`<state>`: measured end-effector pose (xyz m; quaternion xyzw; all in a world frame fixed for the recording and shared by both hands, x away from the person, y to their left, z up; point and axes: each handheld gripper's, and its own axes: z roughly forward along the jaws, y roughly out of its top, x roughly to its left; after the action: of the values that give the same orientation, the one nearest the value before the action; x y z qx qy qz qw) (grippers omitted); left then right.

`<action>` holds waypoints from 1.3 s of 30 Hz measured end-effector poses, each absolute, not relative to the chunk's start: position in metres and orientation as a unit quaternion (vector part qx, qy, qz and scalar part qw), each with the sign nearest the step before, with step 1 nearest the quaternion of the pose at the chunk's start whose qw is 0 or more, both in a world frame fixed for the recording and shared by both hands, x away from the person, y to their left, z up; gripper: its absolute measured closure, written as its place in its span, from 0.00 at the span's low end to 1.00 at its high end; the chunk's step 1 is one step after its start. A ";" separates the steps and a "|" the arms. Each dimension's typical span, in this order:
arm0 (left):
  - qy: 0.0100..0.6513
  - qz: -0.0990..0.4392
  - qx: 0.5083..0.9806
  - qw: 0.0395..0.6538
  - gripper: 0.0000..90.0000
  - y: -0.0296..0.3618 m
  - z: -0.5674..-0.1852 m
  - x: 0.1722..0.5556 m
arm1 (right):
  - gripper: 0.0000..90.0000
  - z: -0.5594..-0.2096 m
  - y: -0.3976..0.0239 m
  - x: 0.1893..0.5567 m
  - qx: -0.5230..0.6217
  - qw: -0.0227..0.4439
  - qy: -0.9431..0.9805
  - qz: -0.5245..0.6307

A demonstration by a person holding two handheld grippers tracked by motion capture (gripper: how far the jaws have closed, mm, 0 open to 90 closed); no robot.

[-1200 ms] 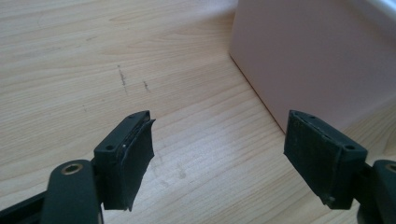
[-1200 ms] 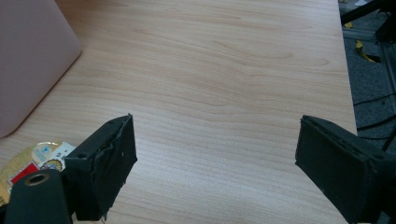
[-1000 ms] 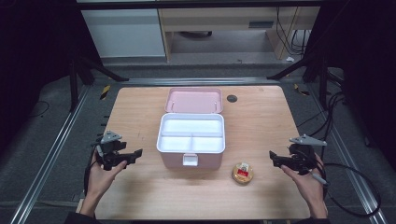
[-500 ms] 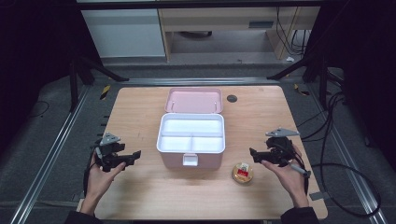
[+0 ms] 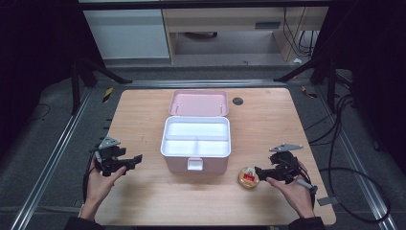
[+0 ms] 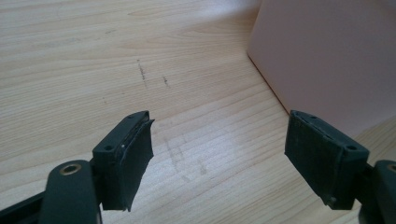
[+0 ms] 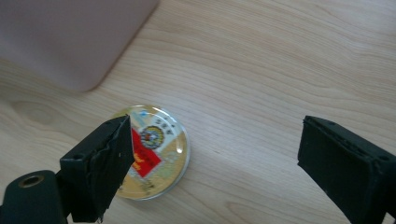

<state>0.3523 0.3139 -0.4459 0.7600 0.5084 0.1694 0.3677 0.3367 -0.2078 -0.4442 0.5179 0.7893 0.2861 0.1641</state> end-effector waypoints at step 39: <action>0.496 0.167 0.782 0.339 0.24 0.299 -0.454 0.355 | 0.18 -0.483 -0.141 0.352 0.476 0.097 0.860 0.154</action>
<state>0.3554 0.2995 -0.4541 0.7819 0.4960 0.1668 0.3389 0.3517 -0.1415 -0.4833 0.4759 0.8604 0.1545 0.0967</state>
